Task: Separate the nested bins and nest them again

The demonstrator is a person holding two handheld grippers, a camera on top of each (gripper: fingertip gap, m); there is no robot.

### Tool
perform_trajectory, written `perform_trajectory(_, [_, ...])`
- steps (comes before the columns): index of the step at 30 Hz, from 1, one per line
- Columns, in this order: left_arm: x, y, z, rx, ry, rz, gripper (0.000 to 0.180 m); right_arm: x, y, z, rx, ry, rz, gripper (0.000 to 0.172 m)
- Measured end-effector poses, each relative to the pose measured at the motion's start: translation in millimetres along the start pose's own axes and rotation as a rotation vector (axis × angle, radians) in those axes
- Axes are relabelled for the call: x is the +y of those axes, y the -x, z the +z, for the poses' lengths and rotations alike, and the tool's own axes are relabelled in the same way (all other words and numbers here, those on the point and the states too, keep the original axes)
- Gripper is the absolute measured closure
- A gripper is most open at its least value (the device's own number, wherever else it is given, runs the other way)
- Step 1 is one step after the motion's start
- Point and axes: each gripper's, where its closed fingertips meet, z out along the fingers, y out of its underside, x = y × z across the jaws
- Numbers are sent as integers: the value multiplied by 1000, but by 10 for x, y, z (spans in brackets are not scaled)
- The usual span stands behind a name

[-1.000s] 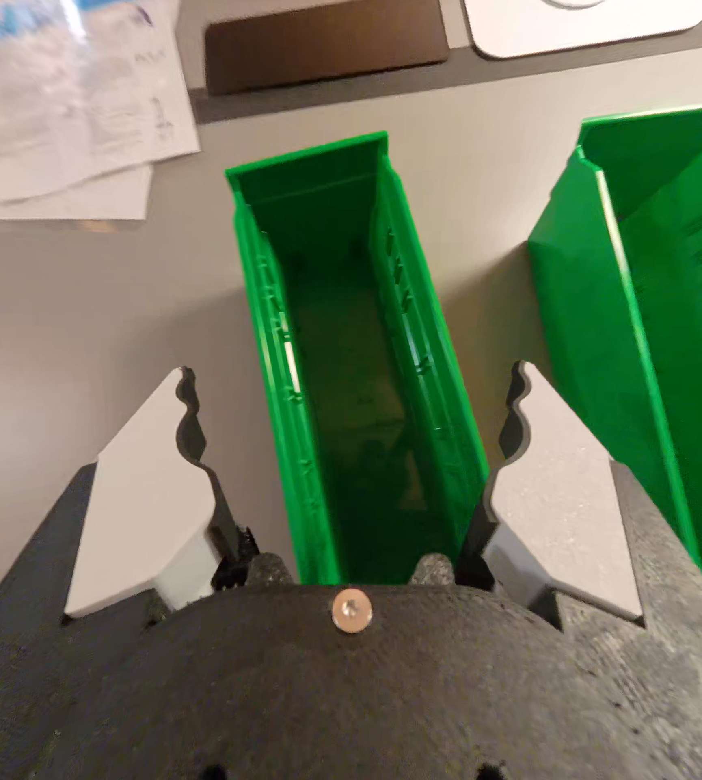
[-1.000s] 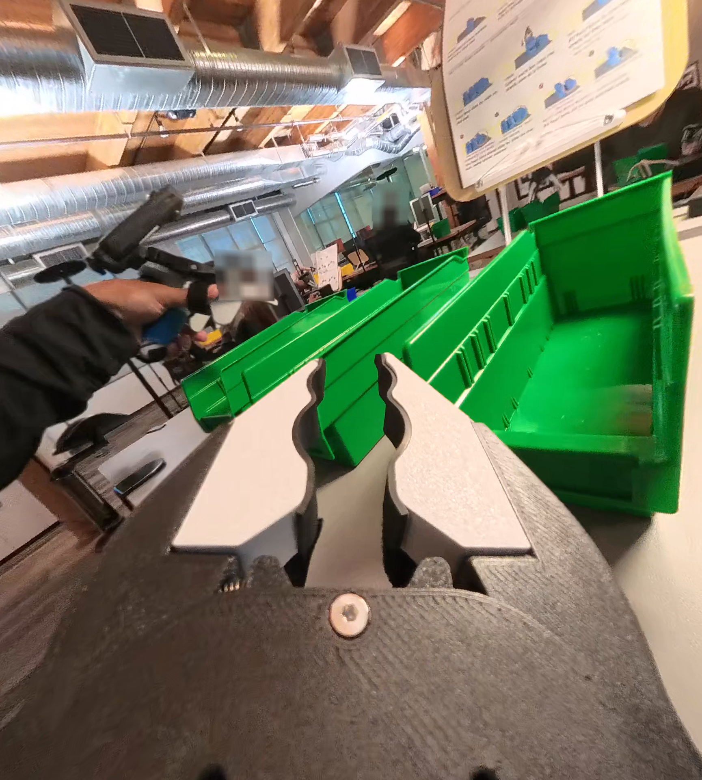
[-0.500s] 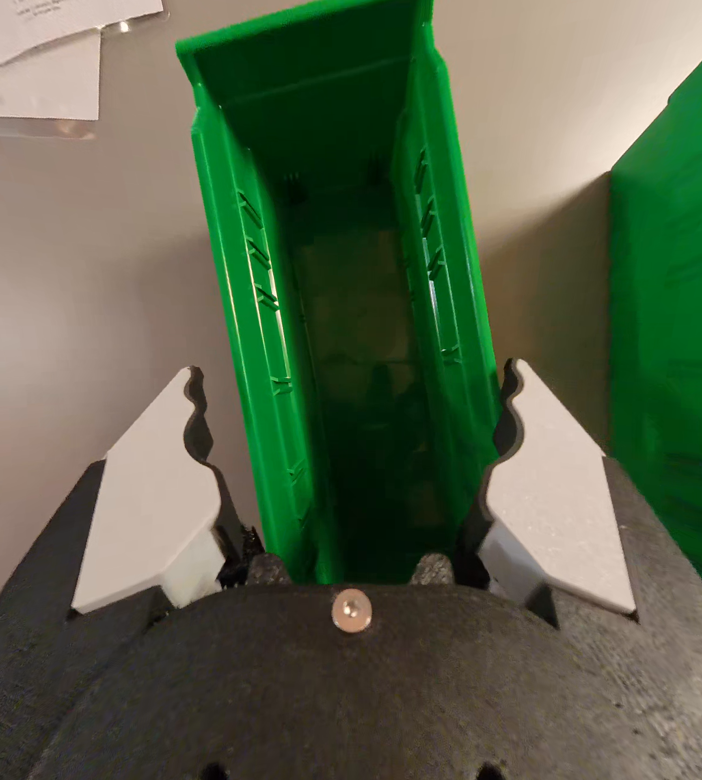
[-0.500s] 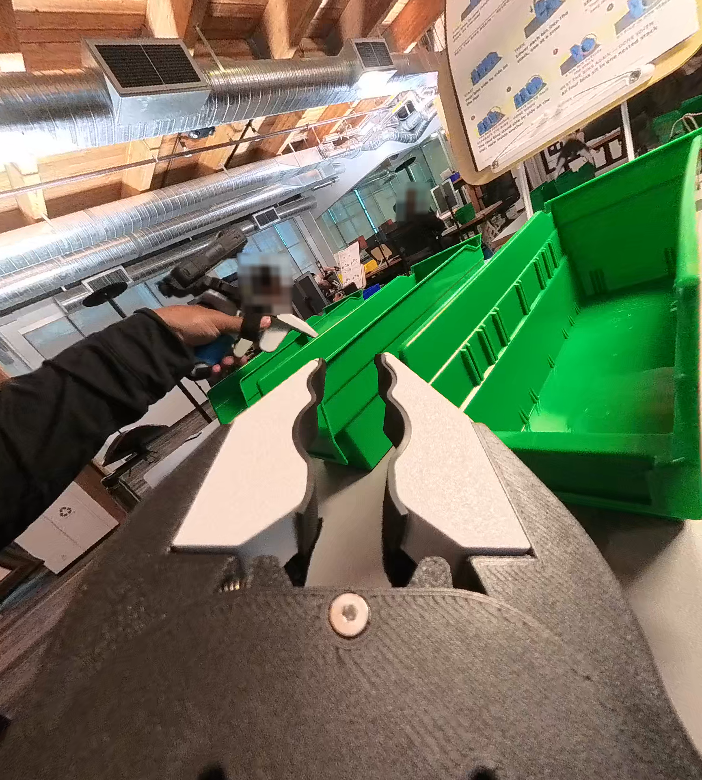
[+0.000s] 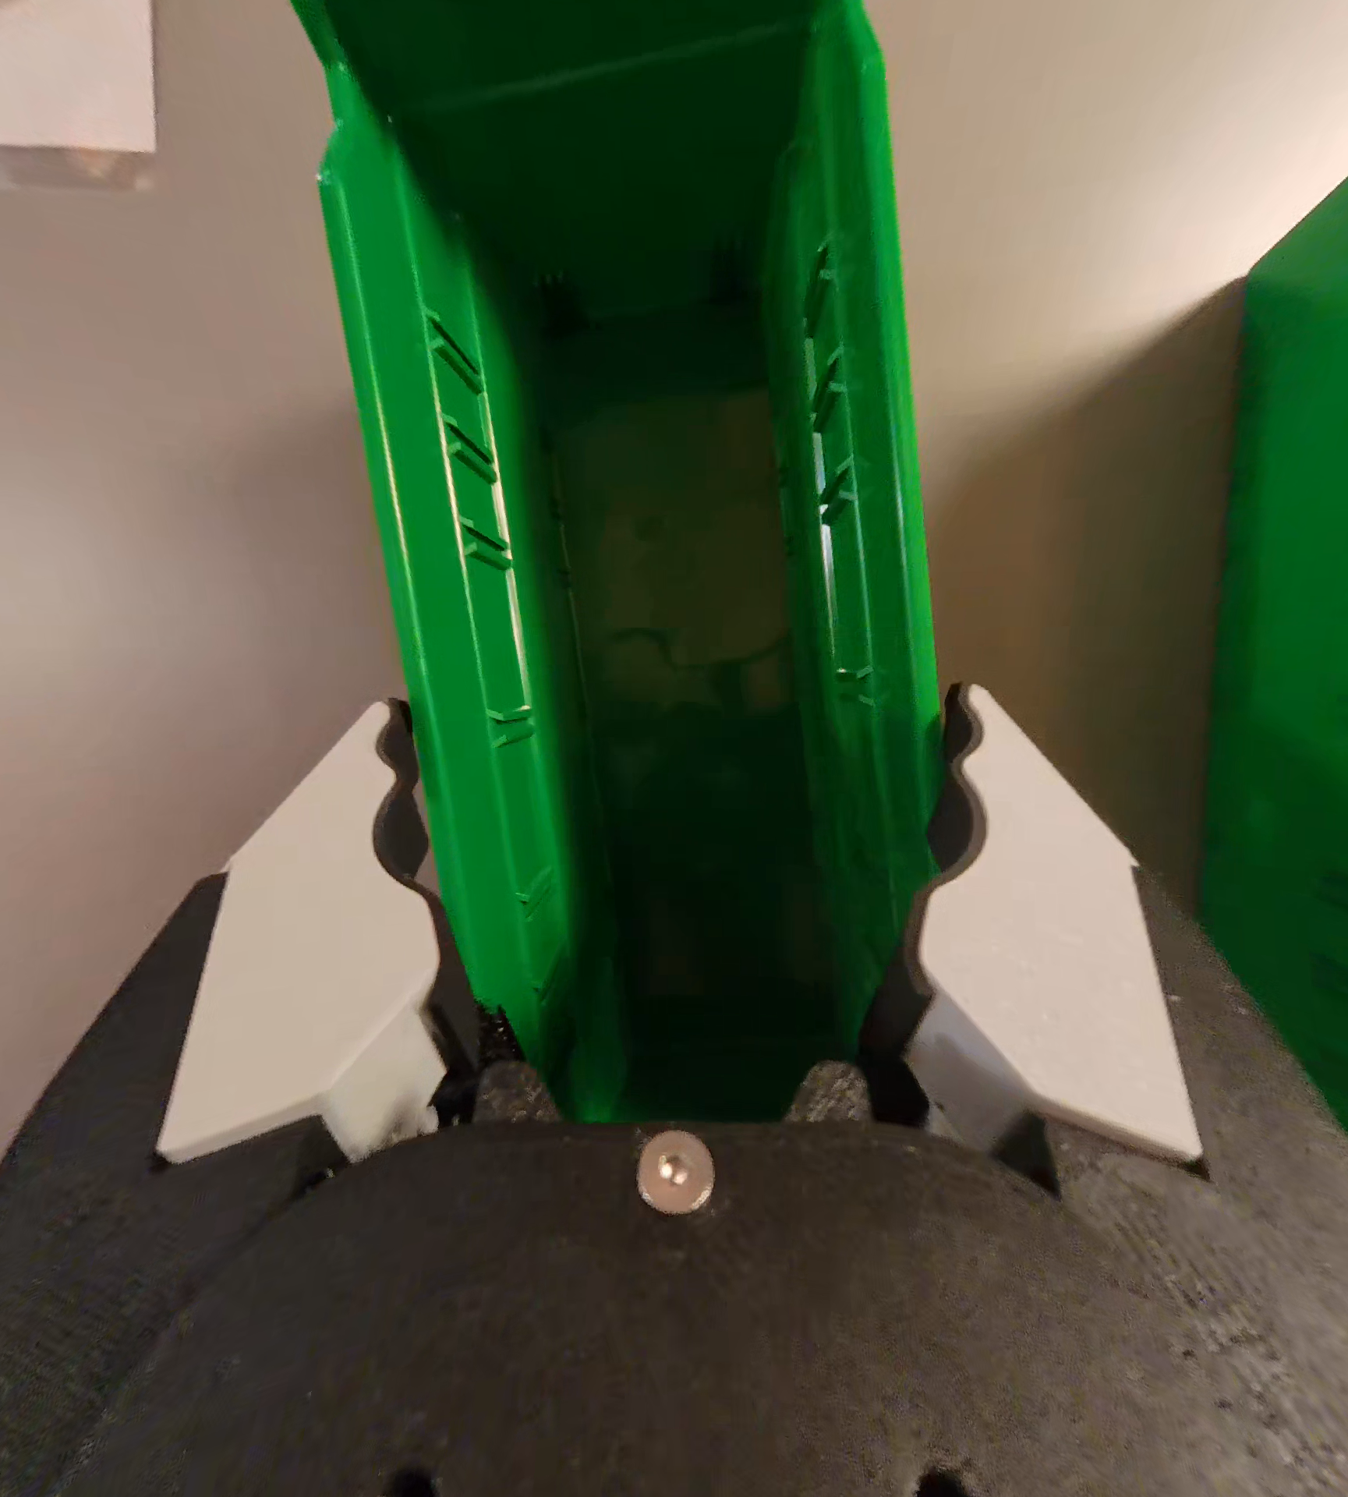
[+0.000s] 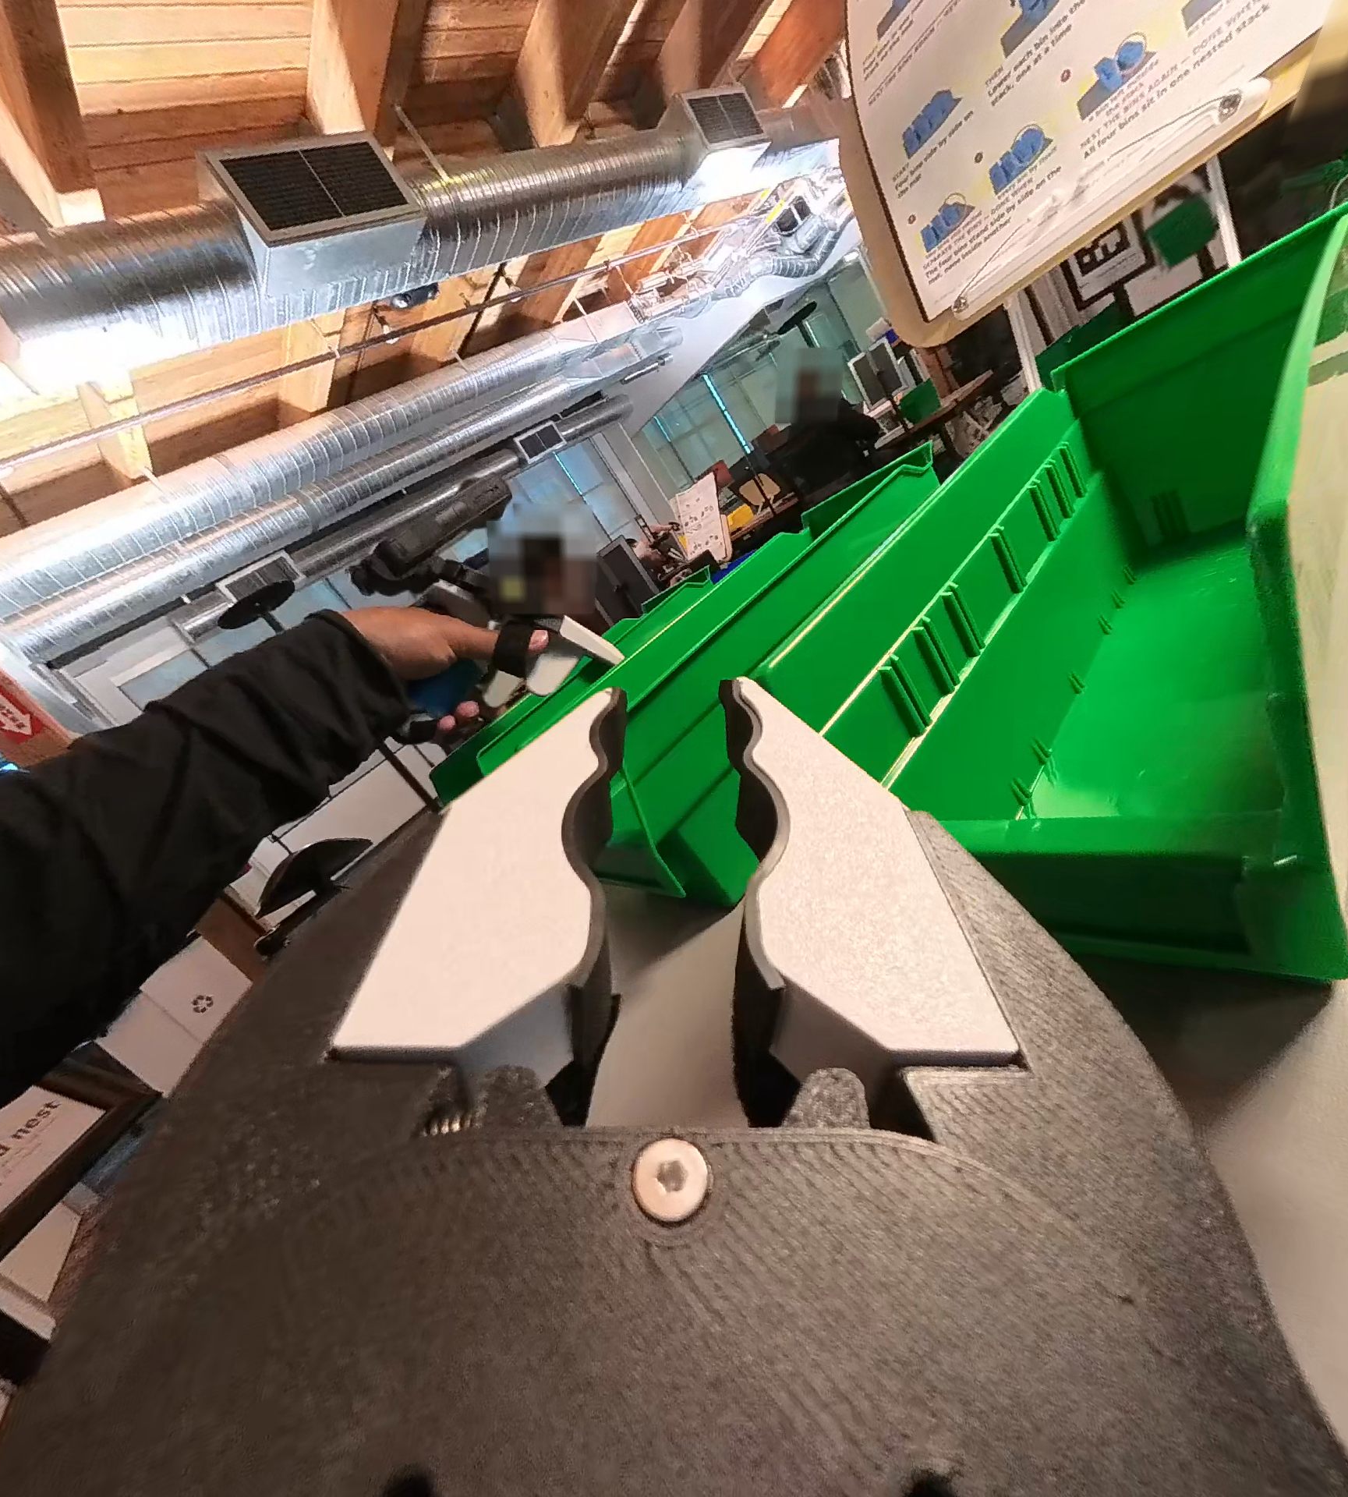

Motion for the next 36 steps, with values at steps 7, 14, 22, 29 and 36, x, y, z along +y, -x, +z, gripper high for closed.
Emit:
perform_trajectory(7, [16,37,-25,-7,0,17,66,6,9,0,-17,5,16,147])
perform_trajectory(14, [5,20,-24,-28,-15,32,59,-12,4,-13,-34,-3,46,147])
perform_trajectory(22, [3,2,-51,-61,0,69,58,-5,11,-4,-38,-3,49,147])
perform_trajectory(29, [-22,45,-79,-79,-14,113,80,-15,3,-7,-48,-5,71,147])
perform_trajectory(36, [-178,-6,-321,-69,-109,97,91,-40,-19,-25,-64,-15,117,147])
